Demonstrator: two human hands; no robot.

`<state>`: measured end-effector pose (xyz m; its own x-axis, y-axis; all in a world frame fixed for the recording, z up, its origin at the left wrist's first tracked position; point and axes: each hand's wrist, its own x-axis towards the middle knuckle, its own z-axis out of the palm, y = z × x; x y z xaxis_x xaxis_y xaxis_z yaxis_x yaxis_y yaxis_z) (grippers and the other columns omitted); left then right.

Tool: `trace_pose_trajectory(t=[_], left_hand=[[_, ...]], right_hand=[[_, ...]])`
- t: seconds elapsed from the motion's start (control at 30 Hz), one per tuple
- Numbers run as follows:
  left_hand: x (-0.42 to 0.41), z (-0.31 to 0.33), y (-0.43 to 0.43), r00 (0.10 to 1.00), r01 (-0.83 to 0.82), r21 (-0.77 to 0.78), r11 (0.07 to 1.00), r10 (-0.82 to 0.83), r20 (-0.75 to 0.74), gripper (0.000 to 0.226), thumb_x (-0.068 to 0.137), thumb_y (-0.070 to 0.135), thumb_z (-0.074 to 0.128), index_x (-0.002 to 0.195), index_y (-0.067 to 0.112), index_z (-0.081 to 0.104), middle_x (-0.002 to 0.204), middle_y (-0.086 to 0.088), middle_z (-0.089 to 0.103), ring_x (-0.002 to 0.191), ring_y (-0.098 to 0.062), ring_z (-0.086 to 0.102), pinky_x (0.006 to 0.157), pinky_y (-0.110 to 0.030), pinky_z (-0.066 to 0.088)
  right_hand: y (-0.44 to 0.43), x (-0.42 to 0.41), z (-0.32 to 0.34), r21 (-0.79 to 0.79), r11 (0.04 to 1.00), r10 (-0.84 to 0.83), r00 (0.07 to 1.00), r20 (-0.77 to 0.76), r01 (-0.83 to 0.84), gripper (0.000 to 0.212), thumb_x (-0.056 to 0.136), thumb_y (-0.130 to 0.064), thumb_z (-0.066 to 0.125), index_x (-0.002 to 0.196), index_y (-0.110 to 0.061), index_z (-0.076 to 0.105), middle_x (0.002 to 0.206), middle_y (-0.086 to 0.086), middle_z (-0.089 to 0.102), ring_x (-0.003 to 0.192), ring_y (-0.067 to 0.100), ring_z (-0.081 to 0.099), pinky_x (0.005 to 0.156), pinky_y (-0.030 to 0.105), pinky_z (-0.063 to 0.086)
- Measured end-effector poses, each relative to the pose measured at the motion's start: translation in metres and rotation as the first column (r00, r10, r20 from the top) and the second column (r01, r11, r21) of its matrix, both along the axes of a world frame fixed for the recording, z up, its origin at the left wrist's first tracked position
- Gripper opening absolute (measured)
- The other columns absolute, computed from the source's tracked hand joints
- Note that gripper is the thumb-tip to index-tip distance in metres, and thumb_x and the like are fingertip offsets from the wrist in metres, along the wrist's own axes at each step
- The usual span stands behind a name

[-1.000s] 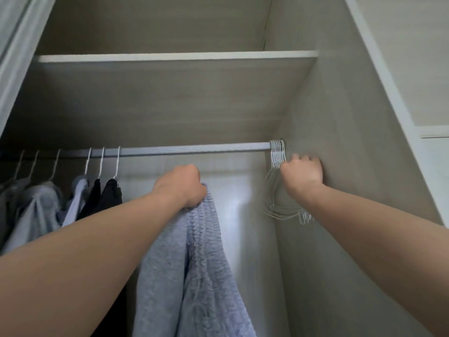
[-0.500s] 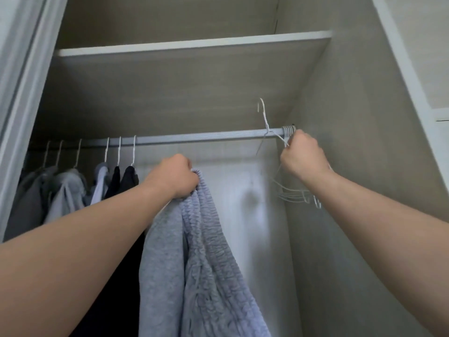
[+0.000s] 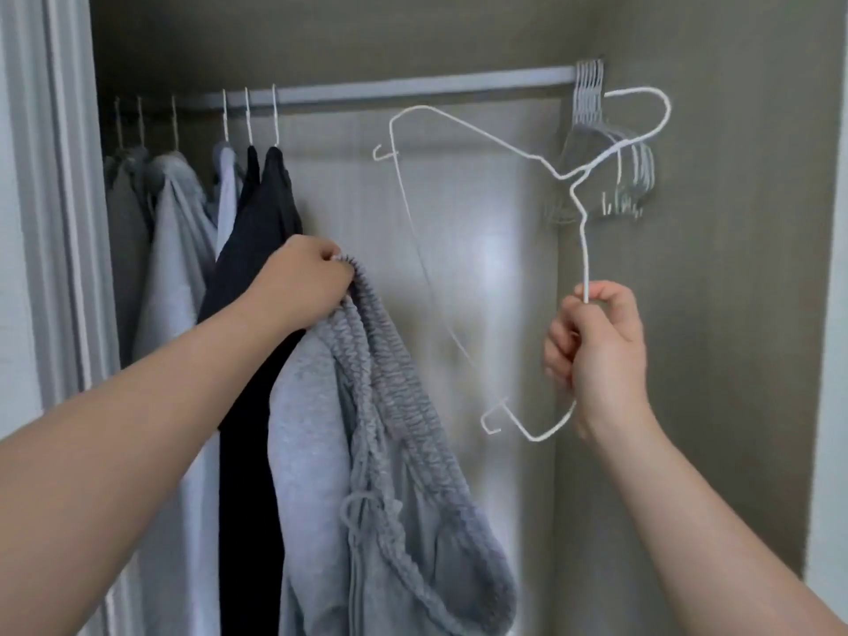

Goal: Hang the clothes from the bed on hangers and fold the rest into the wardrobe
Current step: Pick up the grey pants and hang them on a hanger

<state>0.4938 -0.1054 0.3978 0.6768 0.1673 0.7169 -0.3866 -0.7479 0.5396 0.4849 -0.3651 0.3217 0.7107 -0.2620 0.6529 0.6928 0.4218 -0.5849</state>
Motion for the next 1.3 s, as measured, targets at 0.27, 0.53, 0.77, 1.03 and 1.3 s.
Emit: trace_pose_trajectory(t=[0.27, 0.53, 0.77, 1.03, 1.3], left_hand=[[-0.093, -0.047, 0.002, 0.984, -0.179, -0.040, 0.983, 0.179, -0.009, 0.021, 0.088, 0.015, 0.050, 0.082, 0.002, 0.066, 0.067, -0.005, 0.058, 0.063, -0.016, 0.050, 0.059, -0.029, 0.038], [-0.231, -0.044, -0.038, 0.890, -0.440, -0.068, 0.895, 0.445, 0.100, 0.020, 0.082, 0.019, 0.049, 0.080, 0.006, 0.063, 0.065, 0.000, 0.054, 0.062, -0.015, 0.047, 0.059, -0.028, 0.037], [-0.365, -0.046, -0.072, 0.662, -0.738, -0.107, 0.667, 0.745, 0.082, 0.021, 0.084, 0.021, 0.050, 0.084, 0.006, 0.065, 0.069, -0.005, 0.056, 0.068, -0.020, 0.049, 0.060, -0.029, 0.036], [-0.523, -0.081, -0.098, 0.404, -0.915, -0.050, 0.401, 0.906, -0.128, 0.017, 0.086, 0.019, 0.058, 0.088, 0.006, 0.068, 0.085, -0.018, 0.068, 0.079, -0.032, 0.061, 0.076, -0.037, 0.052], [-0.689, -0.136, -0.145, 0.155, -0.982, 0.055, 0.183, 0.931, -0.331, 0.019, 0.085, 0.014, 0.063, 0.068, 0.010, 0.054, 0.060, -0.006, 0.050, 0.057, -0.023, 0.044, 0.052, -0.026, 0.032]], right_hand=[[-0.008, -0.043, -0.048, -0.109, 0.960, 0.242, 0.958, -0.155, -0.260, 0.022, 0.103, -0.019, 0.050, 0.086, -0.012, 0.063, 0.050, -0.005, 0.020, 0.037, 0.008, 0.013, 0.039, 0.011, 0.016], [-0.047, -0.119, -0.085, -0.142, 0.892, 0.421, 0.903, -0.089, -0.430, 0.024, 0.095, -0.025, 0.054, 0.091, -0.017, 0.076, 0.050, -0.003, 0.020, 0.037, 0.011, 0.016, 0.043, 0.013, 0.018], [-0.080, -0.193, -0.104, -0.201, 0.747, 0.633, 0.771, -0.073, -0.633, 0.024, 0.093, -0.025, 0.053, 0.095, -0.016, 0.075, 0.047, -0.007, 0.022, 0.036, 0.009, 0.017, 0.045, 0.013, 0.019], [-0.085, -0.297, -0.138, -0.287, 0.500, 0.830, 0.546, -0.110, -0.817, 0.024, 0.093, -0.024, 0.055, 0.098, -0.014, 0.076, 0.049, -0.005, 0.024, 0.040, 0.008, 0.019, 0.046, 0.013, 0.020], [-0.060, -0.410, -0.184, -0.438, 0.225, 0.936, 0.318, -0.149, -0.870, 0.030, 0.093, -0.041, 0.062, 0.106, -0.017, 0.075, 0.049, -0.006, 0.026, 0.043, 0.010, 0.021, 0.045, 0.014, 0.021]])
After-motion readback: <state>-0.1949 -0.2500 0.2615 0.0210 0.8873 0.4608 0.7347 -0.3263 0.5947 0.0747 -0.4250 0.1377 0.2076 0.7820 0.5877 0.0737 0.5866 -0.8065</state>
